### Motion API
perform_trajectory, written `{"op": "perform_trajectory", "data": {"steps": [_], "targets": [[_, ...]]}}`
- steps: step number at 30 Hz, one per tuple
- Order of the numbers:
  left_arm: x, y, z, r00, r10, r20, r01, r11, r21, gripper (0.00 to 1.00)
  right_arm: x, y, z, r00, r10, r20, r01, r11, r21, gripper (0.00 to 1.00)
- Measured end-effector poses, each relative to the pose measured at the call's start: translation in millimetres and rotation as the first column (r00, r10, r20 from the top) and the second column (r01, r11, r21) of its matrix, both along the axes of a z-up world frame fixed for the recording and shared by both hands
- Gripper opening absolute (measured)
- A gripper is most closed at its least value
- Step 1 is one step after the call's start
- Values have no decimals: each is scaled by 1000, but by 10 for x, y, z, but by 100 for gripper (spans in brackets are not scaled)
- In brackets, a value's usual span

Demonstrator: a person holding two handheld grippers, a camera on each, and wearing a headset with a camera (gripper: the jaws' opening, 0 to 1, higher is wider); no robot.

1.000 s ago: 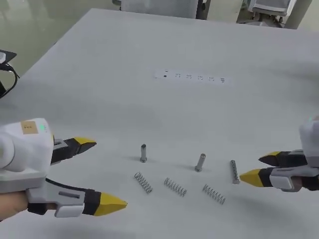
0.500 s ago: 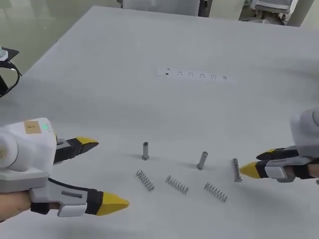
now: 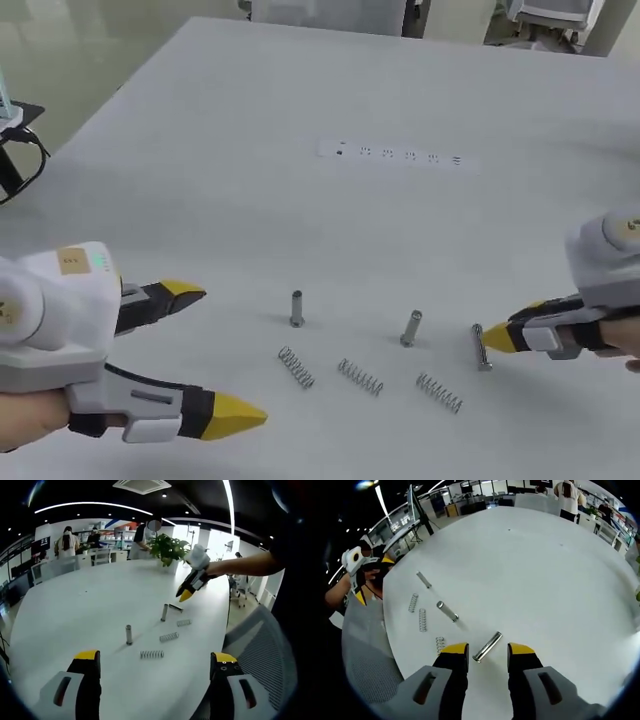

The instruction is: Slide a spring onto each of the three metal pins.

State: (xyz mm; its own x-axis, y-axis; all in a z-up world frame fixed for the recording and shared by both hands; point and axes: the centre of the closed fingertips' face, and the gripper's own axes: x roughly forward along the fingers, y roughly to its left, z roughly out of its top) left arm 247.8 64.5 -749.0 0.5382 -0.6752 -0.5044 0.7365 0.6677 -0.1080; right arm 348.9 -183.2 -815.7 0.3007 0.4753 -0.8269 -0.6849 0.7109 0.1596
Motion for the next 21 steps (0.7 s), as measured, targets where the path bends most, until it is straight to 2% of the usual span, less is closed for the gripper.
{"op": "perform_trajectory", "data": {"steps": [3, 13, 21], "targets": [[-10, 4, 8, 1000, 0, -1, 0, 1000, -6, 86, -15, 15, -63, 1000, 13, -28, -13, 1000, -16, 28], [-12, 15, 5, 1000, -1, -8, 1, 1000, -5, 86, 61, 100, -127, 999, 17, -47, -19, 999, -32, 25], [-13, 50, -16, 1000, -1, -18, 1, 1000, -3, 85, 105, 105, -226, 995, -36, -95, 31, 998, -51, 22]]}}
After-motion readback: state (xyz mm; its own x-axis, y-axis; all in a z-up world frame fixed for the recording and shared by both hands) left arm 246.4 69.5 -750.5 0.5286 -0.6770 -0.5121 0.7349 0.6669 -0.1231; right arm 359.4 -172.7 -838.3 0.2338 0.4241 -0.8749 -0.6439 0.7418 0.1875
